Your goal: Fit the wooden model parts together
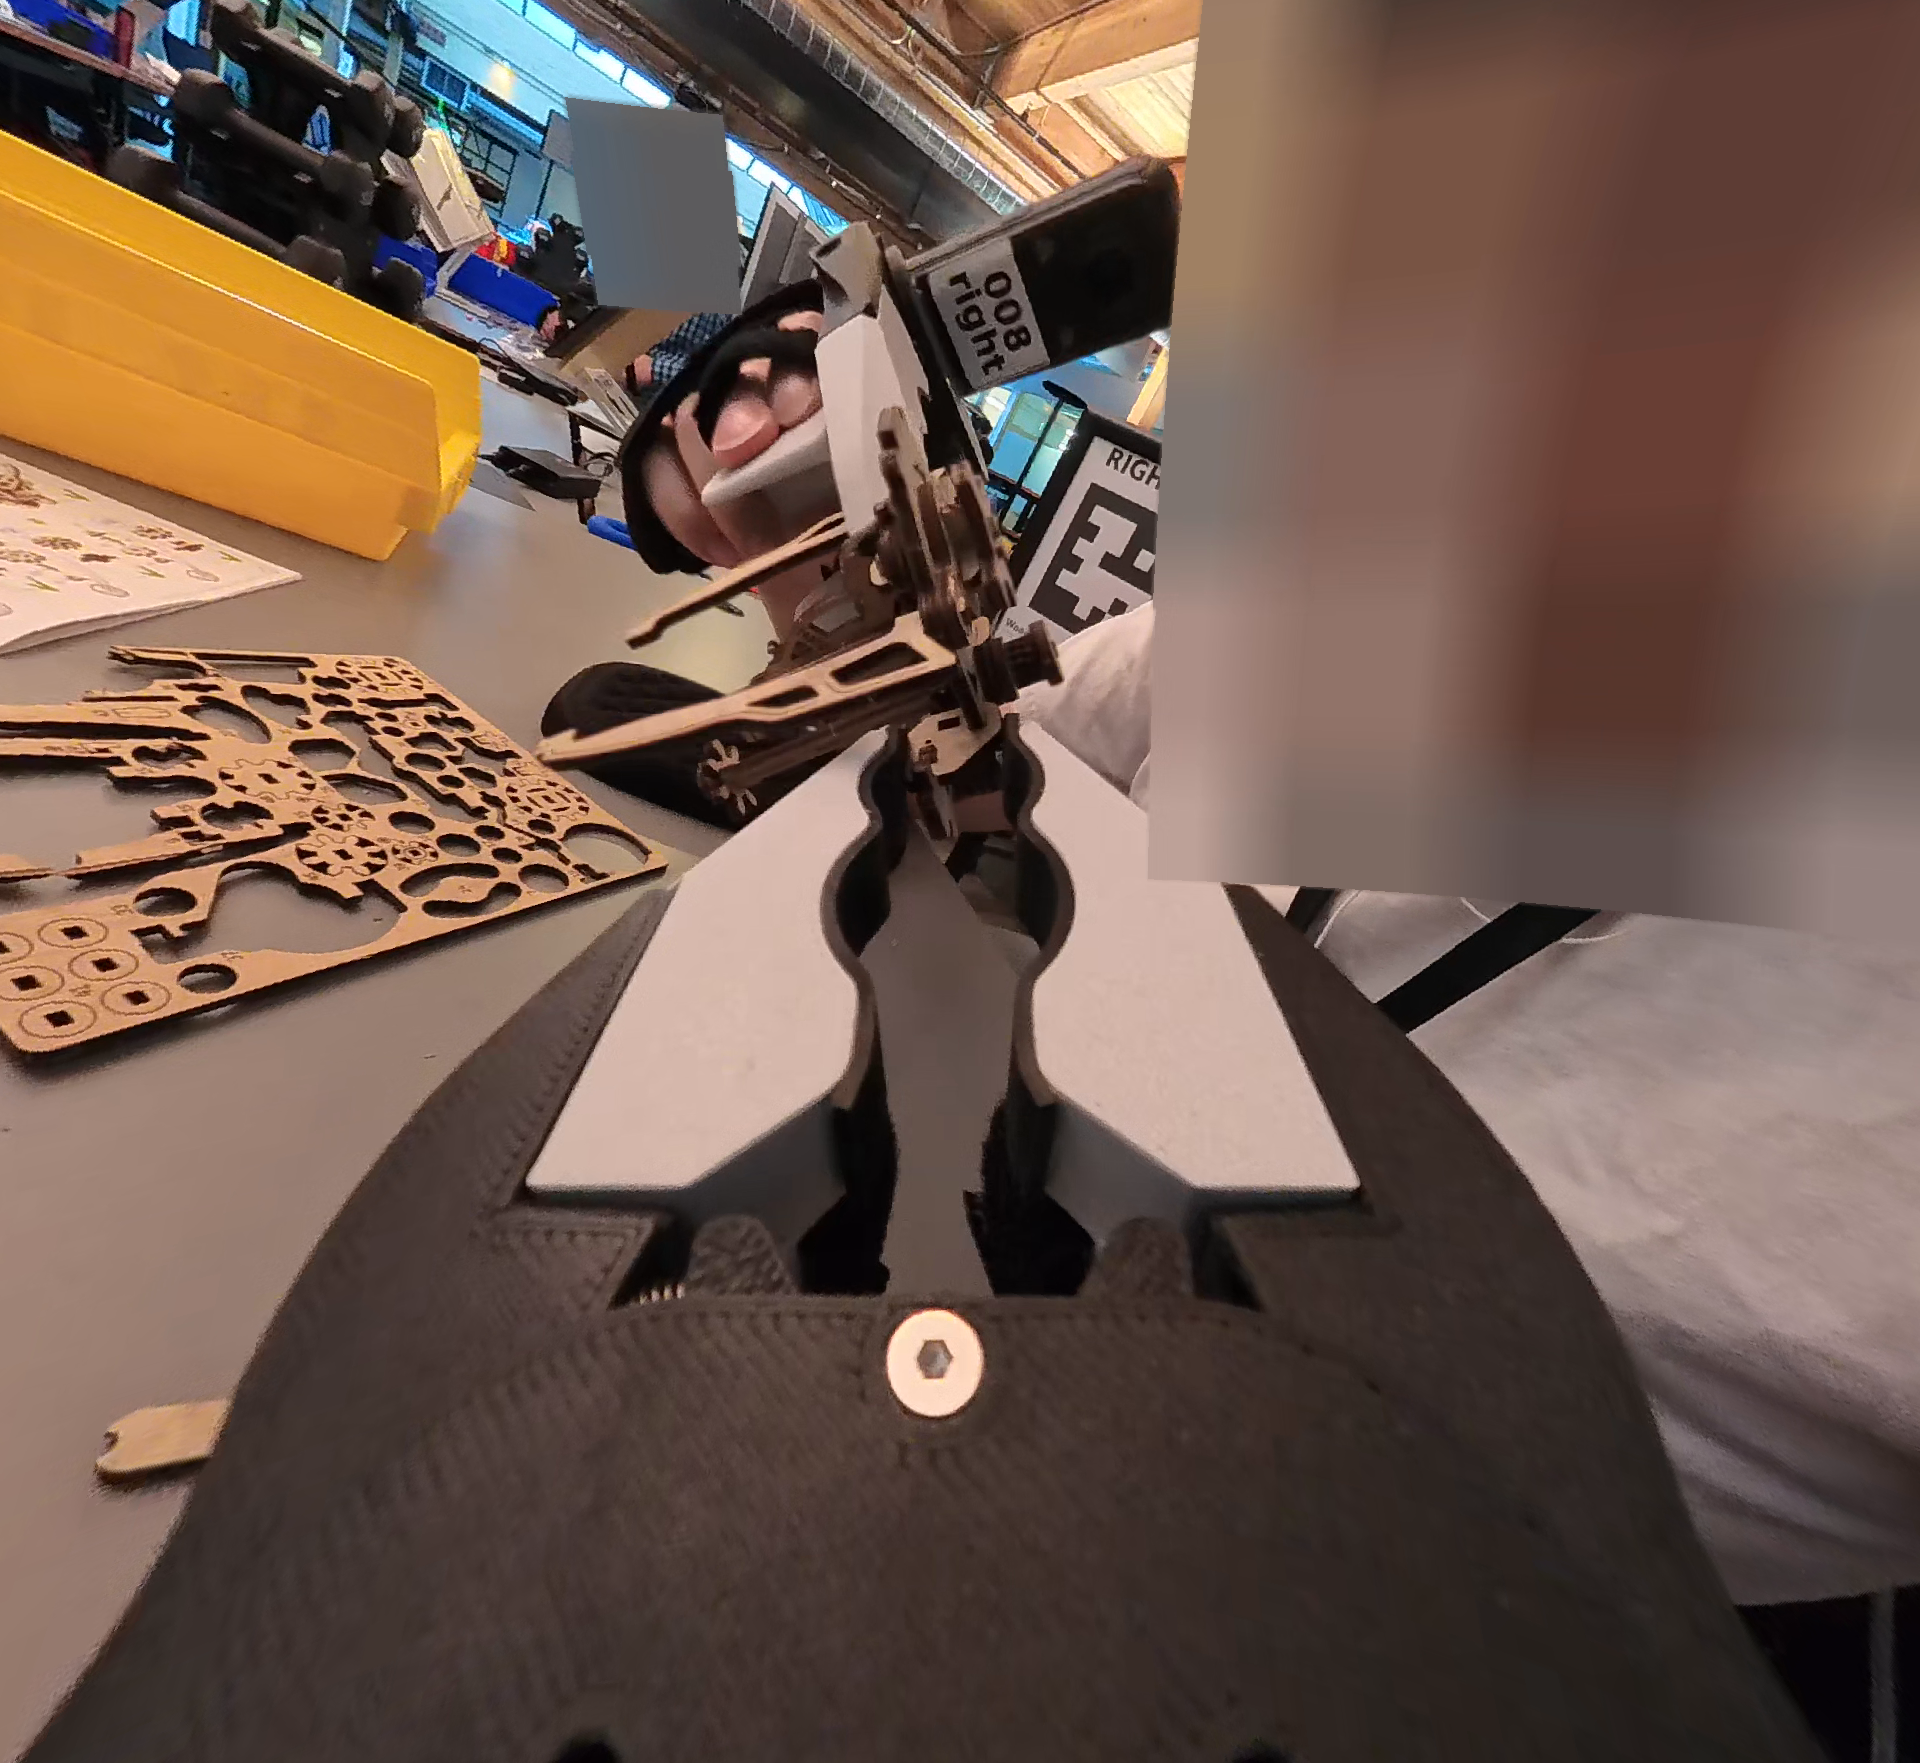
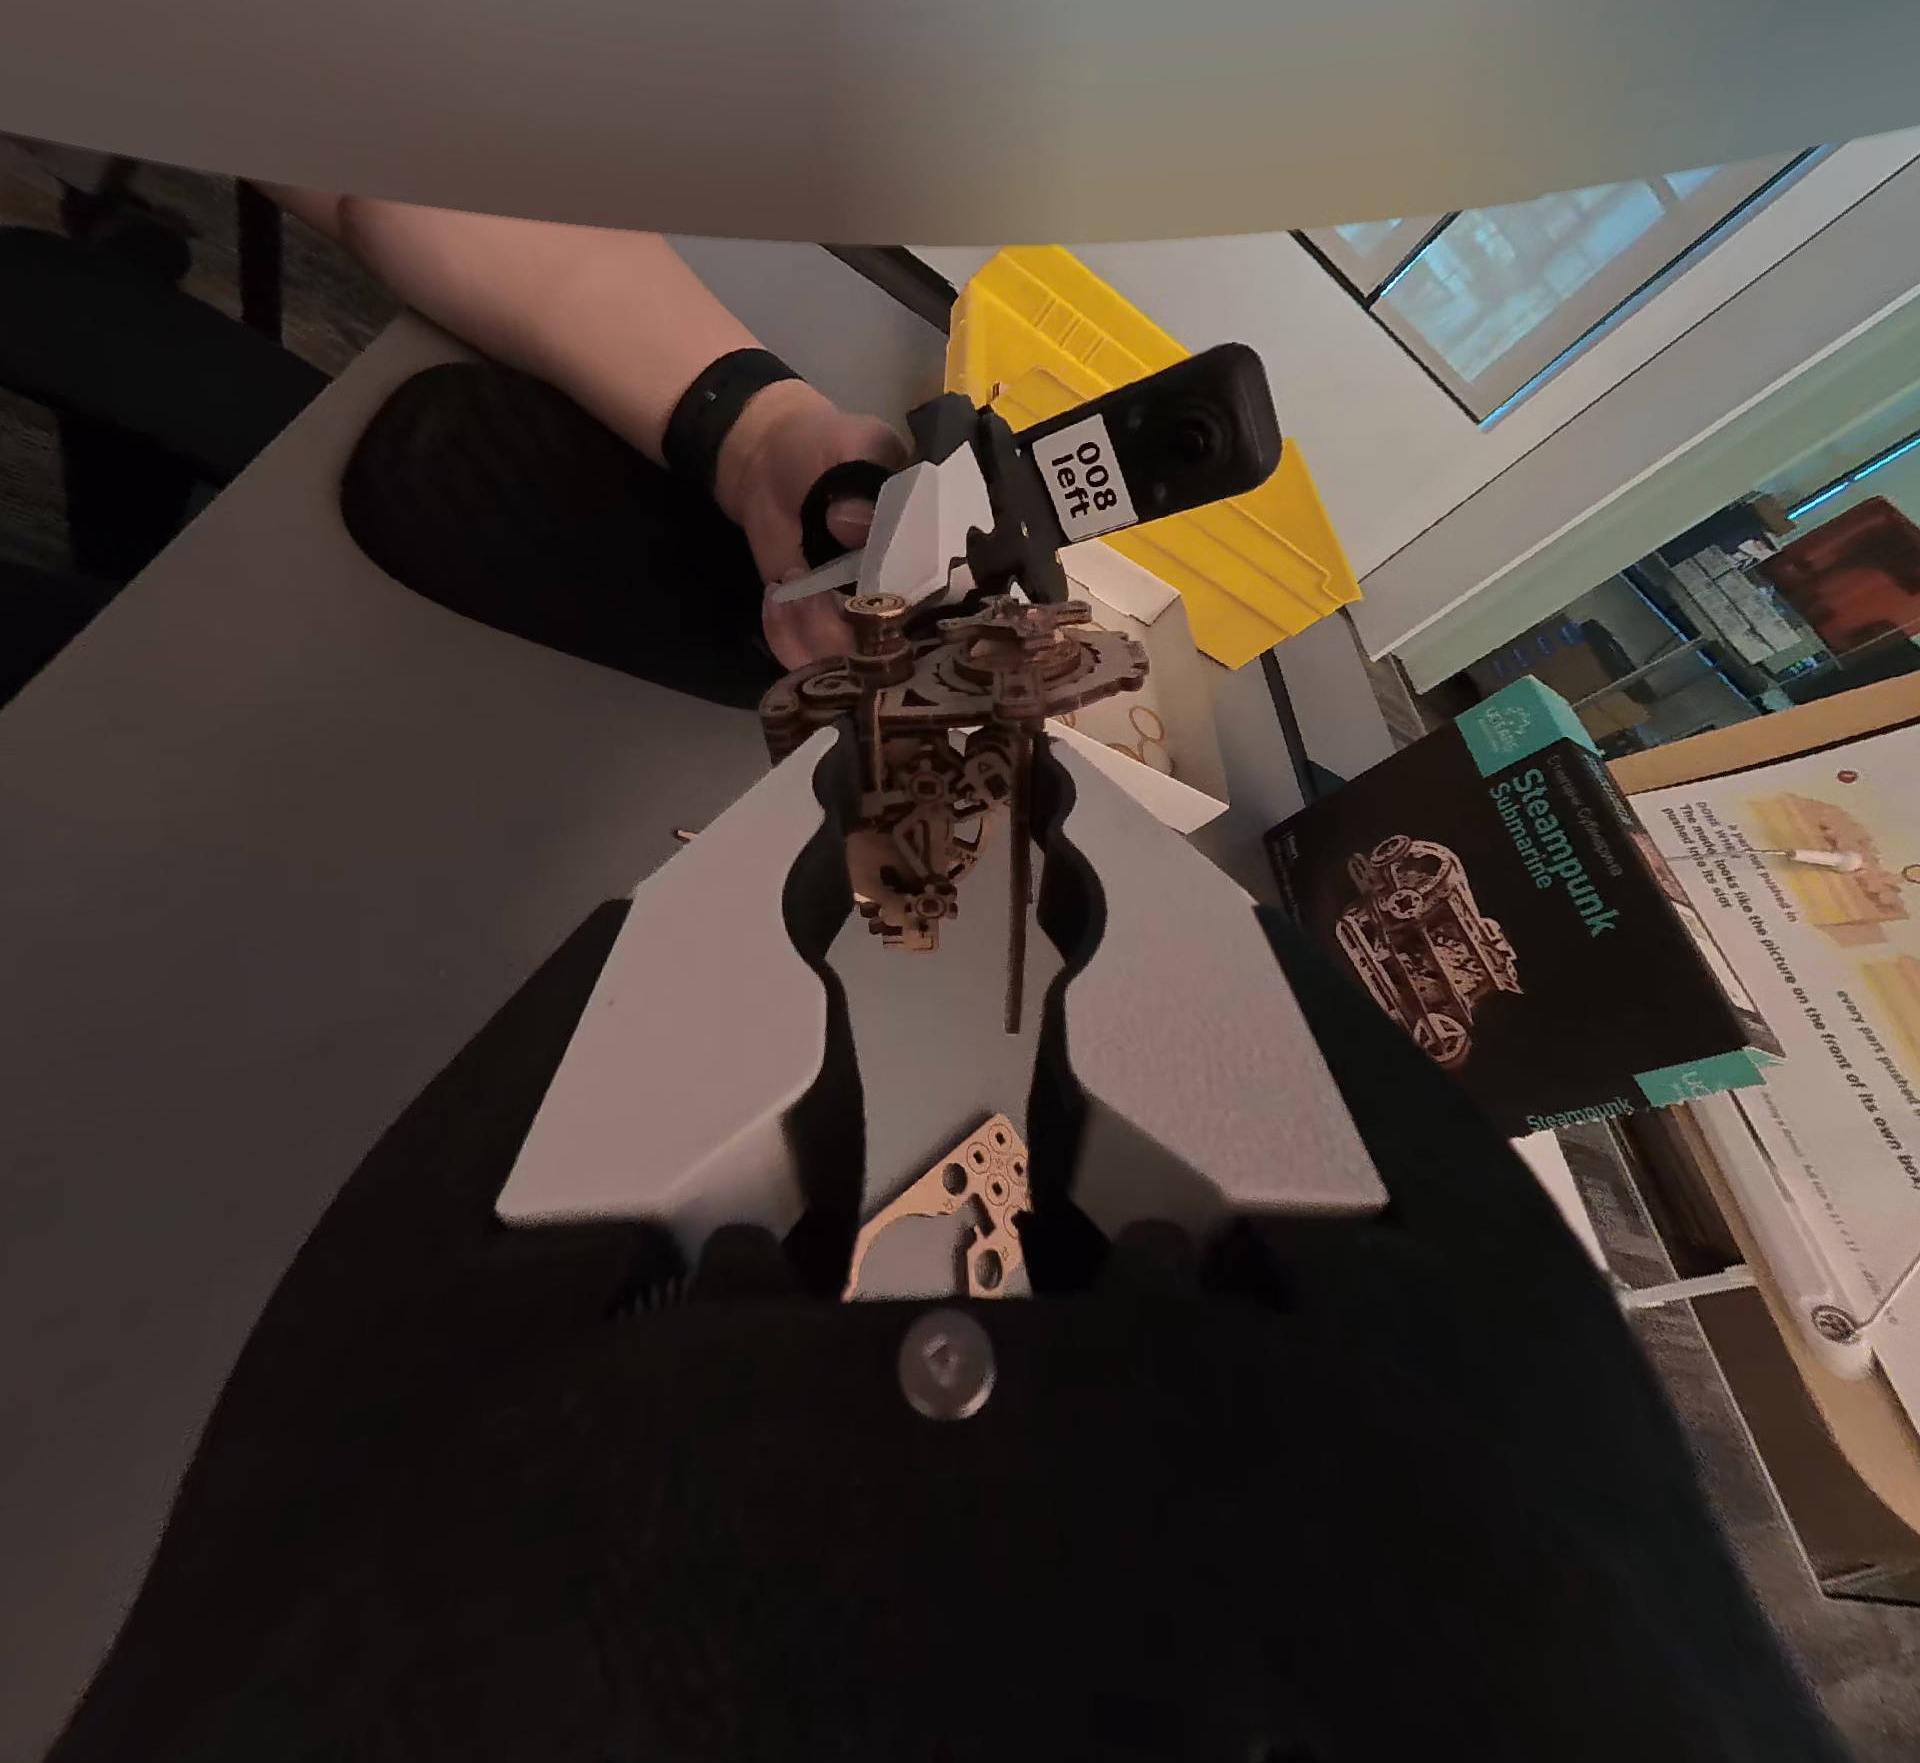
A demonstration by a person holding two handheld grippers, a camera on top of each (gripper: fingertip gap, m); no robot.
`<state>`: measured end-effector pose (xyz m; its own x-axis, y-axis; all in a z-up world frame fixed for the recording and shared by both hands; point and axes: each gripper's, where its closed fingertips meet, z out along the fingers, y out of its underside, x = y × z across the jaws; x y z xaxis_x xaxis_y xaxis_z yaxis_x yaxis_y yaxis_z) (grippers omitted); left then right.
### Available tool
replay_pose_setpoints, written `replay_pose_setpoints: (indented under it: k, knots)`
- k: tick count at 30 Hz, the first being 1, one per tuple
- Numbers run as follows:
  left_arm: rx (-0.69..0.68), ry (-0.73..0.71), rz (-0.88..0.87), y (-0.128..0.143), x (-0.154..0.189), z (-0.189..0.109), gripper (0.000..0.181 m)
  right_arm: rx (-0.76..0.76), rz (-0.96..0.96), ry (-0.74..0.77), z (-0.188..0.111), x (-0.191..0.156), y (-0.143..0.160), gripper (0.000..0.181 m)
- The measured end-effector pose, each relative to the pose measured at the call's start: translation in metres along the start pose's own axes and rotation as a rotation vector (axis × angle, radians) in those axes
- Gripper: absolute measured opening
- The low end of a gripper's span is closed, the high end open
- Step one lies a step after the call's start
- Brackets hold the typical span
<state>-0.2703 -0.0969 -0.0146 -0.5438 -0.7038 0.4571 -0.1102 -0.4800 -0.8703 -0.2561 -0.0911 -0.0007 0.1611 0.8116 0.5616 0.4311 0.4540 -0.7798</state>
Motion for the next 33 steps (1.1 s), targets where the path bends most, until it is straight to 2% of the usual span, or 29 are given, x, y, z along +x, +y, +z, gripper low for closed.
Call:
replay_pose_setpoints:
  k: [20,33]
  knots:
    - [-0.012,-0.008,-0.006,0.0012,-0.0014,-0.0004,0.016,-0.024,-0.078,0.029,0.0005,0.0000,0.0010,0.031]
    - [-0.020,-0.041,0.004,0.0022,-0.0064,-0.0013,0.016,-0.034,0.038,-0.026,-0.0004,-0.0006,0.0059,0.032]
